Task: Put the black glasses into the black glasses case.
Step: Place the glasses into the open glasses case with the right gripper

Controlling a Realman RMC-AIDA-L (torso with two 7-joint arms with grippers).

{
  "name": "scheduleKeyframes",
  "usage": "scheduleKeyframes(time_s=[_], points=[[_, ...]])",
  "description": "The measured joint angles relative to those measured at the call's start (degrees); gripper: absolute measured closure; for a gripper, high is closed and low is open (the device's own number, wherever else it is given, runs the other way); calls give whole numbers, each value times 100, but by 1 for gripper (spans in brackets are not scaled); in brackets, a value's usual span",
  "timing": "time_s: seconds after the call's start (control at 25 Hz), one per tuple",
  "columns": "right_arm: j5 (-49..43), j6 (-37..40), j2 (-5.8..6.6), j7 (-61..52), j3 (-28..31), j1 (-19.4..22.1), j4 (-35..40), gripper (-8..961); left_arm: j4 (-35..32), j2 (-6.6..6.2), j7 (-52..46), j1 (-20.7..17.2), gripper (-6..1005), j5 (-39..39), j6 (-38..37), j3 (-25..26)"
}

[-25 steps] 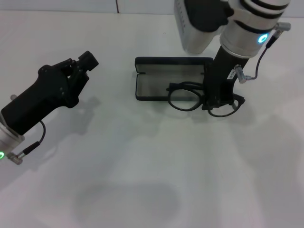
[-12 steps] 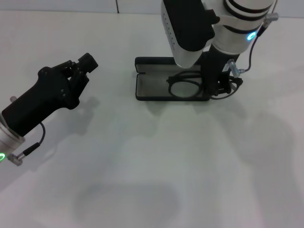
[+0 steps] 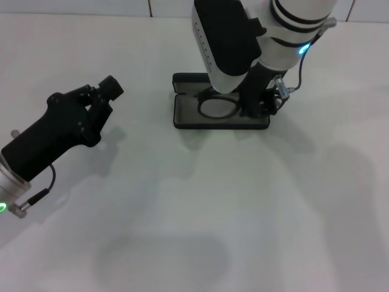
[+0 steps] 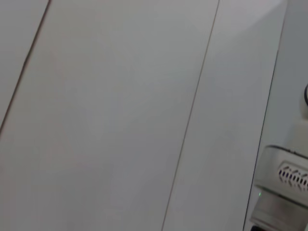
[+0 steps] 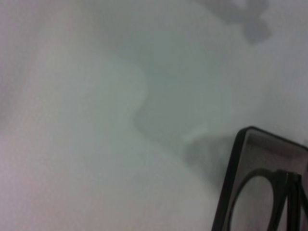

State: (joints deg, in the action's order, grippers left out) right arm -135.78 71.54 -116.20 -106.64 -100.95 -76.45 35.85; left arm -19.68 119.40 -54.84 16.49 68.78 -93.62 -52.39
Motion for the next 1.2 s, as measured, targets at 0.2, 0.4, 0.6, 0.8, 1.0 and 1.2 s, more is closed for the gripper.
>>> scheduleKeyframes(time_s=[0.2, 0.4, 0.6, 0.8, 1.0, 1.2], points=[[177, -191, 1, 77, -77, 38, -15, 844, -47, -38, 42, -74, 944, 428, 32, -15], [182, -246, 1, 86, -124, 66, -69, 843, -180, -141, -52, -71, 944, 1302, -6, -17], [165, -252, 1, 155, -127, 142, -85, 841, -608, -177, -296, -206, 944, 2088, -284, -16], [159, -356, 1, 178, -186, 170, -91, 840, -662, -188, -246, -144, 944, 2485, -825, -26], [189, -523, 1, 198, -347, 171, -95, 839, -664, -168, -238, -100, 944, 2546, -943, -34], [305, -553, 1, 315, -363, 171, -96, 837, -656, -140, -237, -101, 944, 2522, -942, -24]])
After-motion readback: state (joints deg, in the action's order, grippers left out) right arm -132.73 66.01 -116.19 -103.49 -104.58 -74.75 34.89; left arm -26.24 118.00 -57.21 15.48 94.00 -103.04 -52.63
